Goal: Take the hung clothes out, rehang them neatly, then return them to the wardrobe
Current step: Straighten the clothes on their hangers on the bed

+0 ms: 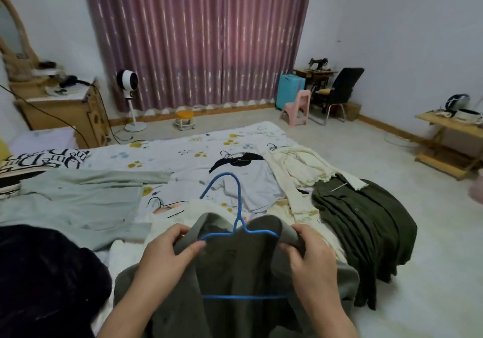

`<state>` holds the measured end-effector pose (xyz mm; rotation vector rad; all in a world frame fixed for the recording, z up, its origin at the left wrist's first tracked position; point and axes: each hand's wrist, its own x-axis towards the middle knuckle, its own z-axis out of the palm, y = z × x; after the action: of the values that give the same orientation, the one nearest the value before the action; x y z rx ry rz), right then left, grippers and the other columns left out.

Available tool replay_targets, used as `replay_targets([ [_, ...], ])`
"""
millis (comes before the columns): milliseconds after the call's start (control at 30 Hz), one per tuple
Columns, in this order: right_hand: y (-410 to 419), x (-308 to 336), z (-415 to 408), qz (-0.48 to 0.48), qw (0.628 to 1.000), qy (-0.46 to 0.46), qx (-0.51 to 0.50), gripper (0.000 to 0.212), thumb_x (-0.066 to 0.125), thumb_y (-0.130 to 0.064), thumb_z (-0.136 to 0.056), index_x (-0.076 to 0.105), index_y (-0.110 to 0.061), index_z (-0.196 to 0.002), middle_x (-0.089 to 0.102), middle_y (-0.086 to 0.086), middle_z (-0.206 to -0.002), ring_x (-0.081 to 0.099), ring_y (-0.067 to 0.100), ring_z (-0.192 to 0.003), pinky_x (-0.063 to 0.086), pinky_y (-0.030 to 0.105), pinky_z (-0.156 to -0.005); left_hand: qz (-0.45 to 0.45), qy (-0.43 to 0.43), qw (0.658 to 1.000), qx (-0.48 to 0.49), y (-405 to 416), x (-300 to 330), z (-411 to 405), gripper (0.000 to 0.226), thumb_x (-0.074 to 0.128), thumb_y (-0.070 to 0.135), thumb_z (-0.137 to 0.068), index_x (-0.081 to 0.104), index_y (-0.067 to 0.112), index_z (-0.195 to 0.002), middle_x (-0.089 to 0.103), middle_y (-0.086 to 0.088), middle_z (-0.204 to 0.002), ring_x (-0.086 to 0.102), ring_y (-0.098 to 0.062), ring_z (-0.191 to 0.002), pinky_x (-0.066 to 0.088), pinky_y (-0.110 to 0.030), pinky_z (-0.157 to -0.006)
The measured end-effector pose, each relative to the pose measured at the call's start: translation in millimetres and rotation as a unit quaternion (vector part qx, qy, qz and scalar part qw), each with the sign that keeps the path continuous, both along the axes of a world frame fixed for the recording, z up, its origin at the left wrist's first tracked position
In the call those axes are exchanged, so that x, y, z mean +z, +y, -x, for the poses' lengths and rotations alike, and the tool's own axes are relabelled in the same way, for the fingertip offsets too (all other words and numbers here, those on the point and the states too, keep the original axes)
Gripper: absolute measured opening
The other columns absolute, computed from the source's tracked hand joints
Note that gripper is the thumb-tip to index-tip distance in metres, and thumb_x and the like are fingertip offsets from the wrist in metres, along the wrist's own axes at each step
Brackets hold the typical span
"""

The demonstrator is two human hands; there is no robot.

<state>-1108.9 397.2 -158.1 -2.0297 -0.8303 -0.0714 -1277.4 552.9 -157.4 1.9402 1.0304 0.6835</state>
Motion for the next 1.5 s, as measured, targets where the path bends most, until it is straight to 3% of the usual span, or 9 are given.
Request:
replay_targets([
  [167,-54.5,5.0,-34.7,-0.04,0.999,-0.006,-0.016,0.027,0.072,0.007,-0.068,0.066,-0.013,-0.086,0.064,-0.002,-0.078,0.06,0.026,-0.079,0.045,0.041,-0.075,-0.012,0.011,0.998,-0.06,-44.9,6.0,-32.8,0.016,0.069,0.031,-0.079,0.057,0.038,-0.086,0.065,0.017,-0.088,0.058,0.0,-0.086,0.044,-0.022,-0.071],
  [333,-105.2,22.0,-68.6,-0.069,0.996,-0.051,-0.035,0.035,0.075,0.012,-0.063,0.066,-0.016,-0.083,0.065,-0.001,-0.075,0.054,0.008,-0.072,0.036,0.003,-0.072,-0.082,-0.008,0.992,-0.098,-81.4,16.9,-51.2,0.025,0.044,0.024,-0.096,0.054,0.047,-0.089,0.06,0.026,-0.094,0.052,0.01,-0.093,0.037,-0.005,-0.079],
  [500,-134.7,36.2,-90.0,-0.083,0.991,-0.103,-0.014,0.047,0.073,0.015,-0.061,0.061,-0.024,-0.085,0.06,-0.008,-0.073,0.052,-0.012,-0.077,0.03,-0.009,-0.073,-0.11,0.044,0.988,-0.096,-101.1,12.6,-56.5,0.011,0.055,0.03,-0.09,0.058,0.036,-0.081,0.059,0.014,-0.086,0.052,0.001,-0.085,0.043,-0.022,-0.08],
  [600,-153.1,38.5,-106.5,-0.094,0.988,-0.123,-0.005,0.045,0.074,0.018,-0.06,0.063,-0.019,-0.084,0.059,-0.005,-0.073,0.054,-0.011,-0.078,0.036,-0.003,-0.073,-0.115,0.061,0.987,-0.092,-116.0,10.3,-68.6,0.025,0.06,0.037,-0.085,0.051,0.031,-0.063,0.054,0.011,-0.07,0.049,-0.002,-0.07,0.037,-0.018,-0.066],
  [667,-167.6,41.0,-118.9,-0.093,0.988,-0.127,-0.01,0.04,0.074,0.016,-0.062,0.064,-0.016,-0.085,0.058,-0.003,-0.074,0.052,0.0,-0.069,0.042,0.016,-0.07,-0.111,0.057,0.988,-0.096,-128.4,10.1,-83.0,0.033,0.062,0.04,-0.083,0.047,0.03,-0.055,0.052,0.011,-0.061,0.047,-0.003,-0.062,0.035,-0.019,-0.06],
  [900,-216.5,43.5,-181.0,-0.056,0.991,-0.107,-0.062,0.026,0.068,0.007,-0.073,0.066,-0.013,-0.09,0.061,-0.001,-0.082,0.055,0.02,-0.08,0.045,0.041,-0.077,-0.127,0.035,0.978,-0.16,-169.1,6.2,-155.2,0.029,0.06,0.051,-0.079,0.052,0.036,-0.056,0.055,0.016,-0.06,0.051,-0.001,-0.061,0.036,-0.016,-0.054],
  [1033,-229.7,44.1,-224.8,-0.024,0.991,-0.092,-0.092,0.022,0.064,0.004,-0.078,0.066,-0.013,-0.092,0.062,0.0,-0.086,0.055,0.022,-0.086,0.045,0.047,-0.083,-0.154,0.034,0.97,-0.183,-177.4,3.4,-207.3,0.041,0.06,0.052,-0.079,0.051,0.019,-0.057,0.054,0.004,-0.058,0.051,-0.008,-0.062,0.044,-0.029,-0.059],
  [1233,-231.2,45.1,-307.7,0.016,0.984,-0.112,-0.136,0.024,0.059,0.002,-0.081,0.063,-0.02,-0.09,0.058,-0.007,-0.084,0.052,0.019,-0.086,0.043,0.045,-0.086,-0.182,-0.002,0.953,-0.241,-174.8,-3.3,-301.7,0.044,0.059,0.049,-0.082,0.05,0.016,-0.055,0.052,0.0,-0.055,0.048,-0.011,-0.059,0.037,-0.027,-0.055],
  [1500,-225.7,40.1,-437.3,0.072,0.966,-0.109,-0.224,0.029,0.063,0.001,-0.08,0.069,-0.012,-0.105,0.067,0.007,-0.1,0.057,0.029,-0.099,0.042,0.045,-0.089,-0.123,-0.048,0.95,-0.283,-163.8,-17.8,-448.1,0.044,0.061,0.046,-0.08,0.042,0.025,-0.047,0.046,0.01,-0.048,0.044,-0.006,-0.052,0.028,-0.021,-0.051],
])
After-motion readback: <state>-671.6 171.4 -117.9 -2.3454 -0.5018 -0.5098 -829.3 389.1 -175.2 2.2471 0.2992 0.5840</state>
